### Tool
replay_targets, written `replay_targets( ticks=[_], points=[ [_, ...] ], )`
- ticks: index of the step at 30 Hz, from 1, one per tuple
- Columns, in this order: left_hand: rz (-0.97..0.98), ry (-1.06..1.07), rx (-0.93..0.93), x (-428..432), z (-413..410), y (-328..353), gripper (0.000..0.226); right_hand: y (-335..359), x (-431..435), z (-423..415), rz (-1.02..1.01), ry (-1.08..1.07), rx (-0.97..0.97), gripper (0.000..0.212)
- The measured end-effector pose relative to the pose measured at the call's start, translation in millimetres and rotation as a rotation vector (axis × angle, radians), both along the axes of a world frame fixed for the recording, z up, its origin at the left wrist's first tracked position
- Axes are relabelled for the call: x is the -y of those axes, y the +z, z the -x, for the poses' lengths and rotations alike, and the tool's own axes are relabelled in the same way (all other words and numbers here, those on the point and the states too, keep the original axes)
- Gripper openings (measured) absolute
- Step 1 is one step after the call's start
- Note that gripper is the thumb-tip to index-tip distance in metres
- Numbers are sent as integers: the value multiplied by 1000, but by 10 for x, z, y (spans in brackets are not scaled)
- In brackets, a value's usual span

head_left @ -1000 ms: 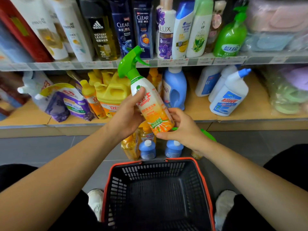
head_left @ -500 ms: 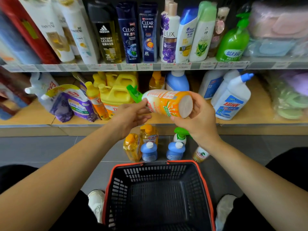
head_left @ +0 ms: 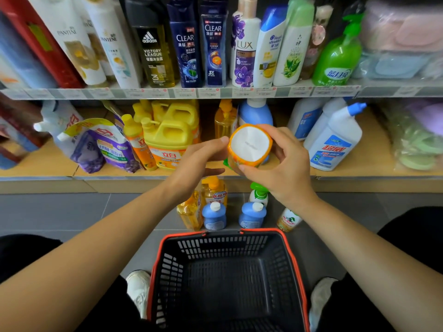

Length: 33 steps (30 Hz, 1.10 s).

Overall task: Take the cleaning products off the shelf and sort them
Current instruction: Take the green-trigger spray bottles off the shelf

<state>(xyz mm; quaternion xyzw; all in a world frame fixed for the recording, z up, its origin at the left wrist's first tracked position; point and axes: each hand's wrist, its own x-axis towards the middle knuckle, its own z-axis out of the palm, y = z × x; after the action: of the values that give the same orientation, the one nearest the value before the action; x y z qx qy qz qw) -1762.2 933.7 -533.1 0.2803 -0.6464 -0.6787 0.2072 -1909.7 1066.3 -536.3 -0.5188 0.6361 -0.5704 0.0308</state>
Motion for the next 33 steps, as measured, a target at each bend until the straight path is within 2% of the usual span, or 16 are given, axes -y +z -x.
replay_targets(
  ticks=[1,4,7,12,16,21,24,27,30,33],
  points=[
    [39,-67,-36,10,-16,15,31,12,2,6,-2,15,9,69],
    [222,-248,-98,33,-57,50,61,50,-1,28,-19,85,149,67],
    [423,-249,-50,12,-53,32,74,76,-27,22,-59,188,261,67],
    [510,-274,-99,-30,-78,-11,70,136,-42,-4,-125,278,351,54],
    [713,-250,-50,-108,-73,-71,82,112,-22,-90,-119,116,315,43],
    [724,-237,-32,-129,-73,-106,88,106,-17,-40,-75,101,410,9],
    [718,-224,-34,-145,-69,-103,89,100,-29,-11,-72,95,407,3],
    [718,-194,-39,-142,-63,-97,86,106,-70,-21,-120,120,280,20],
    [705,-143,-67,-143,-73,-81,84,87,-124,-35,-201,196,-57,41],
    [714,-121,-104,-117,-95,-61,81,69,-170,-12,-191,256,-392,50]
  ],
)
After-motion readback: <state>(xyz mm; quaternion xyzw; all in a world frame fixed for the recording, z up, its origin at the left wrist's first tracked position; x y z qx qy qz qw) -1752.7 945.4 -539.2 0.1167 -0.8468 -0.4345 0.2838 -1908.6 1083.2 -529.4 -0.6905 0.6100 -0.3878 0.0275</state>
